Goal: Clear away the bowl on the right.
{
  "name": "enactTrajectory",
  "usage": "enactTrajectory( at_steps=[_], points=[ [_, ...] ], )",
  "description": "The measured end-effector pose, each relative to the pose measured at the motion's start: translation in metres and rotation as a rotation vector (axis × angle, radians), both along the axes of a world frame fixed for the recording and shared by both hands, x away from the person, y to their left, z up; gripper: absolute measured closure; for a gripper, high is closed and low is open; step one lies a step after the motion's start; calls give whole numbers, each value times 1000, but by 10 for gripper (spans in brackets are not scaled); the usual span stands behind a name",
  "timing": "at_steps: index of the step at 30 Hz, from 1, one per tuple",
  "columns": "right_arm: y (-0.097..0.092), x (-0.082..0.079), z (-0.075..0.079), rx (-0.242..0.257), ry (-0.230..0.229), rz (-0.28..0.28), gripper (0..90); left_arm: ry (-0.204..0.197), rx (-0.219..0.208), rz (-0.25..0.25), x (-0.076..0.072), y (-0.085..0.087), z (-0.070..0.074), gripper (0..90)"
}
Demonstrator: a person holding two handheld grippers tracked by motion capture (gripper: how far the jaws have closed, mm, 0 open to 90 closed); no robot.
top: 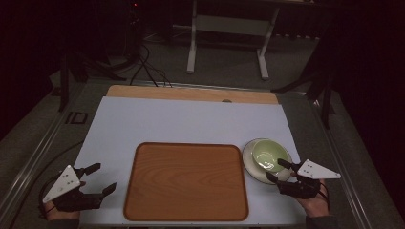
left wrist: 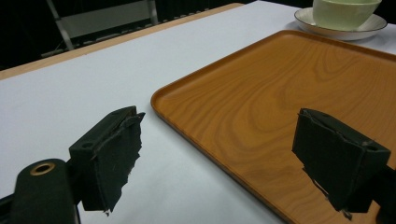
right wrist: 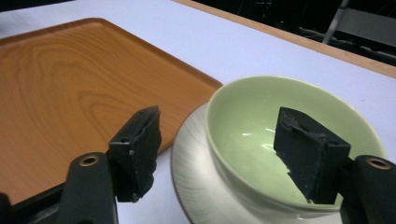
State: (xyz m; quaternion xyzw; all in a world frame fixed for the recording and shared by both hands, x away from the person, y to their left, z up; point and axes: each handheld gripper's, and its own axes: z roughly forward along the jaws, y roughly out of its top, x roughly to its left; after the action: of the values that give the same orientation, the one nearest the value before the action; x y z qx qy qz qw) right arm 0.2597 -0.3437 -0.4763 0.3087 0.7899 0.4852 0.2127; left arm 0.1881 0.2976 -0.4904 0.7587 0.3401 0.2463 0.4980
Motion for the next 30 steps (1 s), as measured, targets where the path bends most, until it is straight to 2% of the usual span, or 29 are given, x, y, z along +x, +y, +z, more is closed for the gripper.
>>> enactTrajectory(
  at_steps=[16, 30],
  points=[
    [-7, 20, -2, -29, 9, -50, 221, -1, 4, 6, 0, 1, 0, 152],
    [-16, 34, -1, -41, 16, -100, 215, -7, -2, 18, -1, 2, 0, 153]
  ],
)
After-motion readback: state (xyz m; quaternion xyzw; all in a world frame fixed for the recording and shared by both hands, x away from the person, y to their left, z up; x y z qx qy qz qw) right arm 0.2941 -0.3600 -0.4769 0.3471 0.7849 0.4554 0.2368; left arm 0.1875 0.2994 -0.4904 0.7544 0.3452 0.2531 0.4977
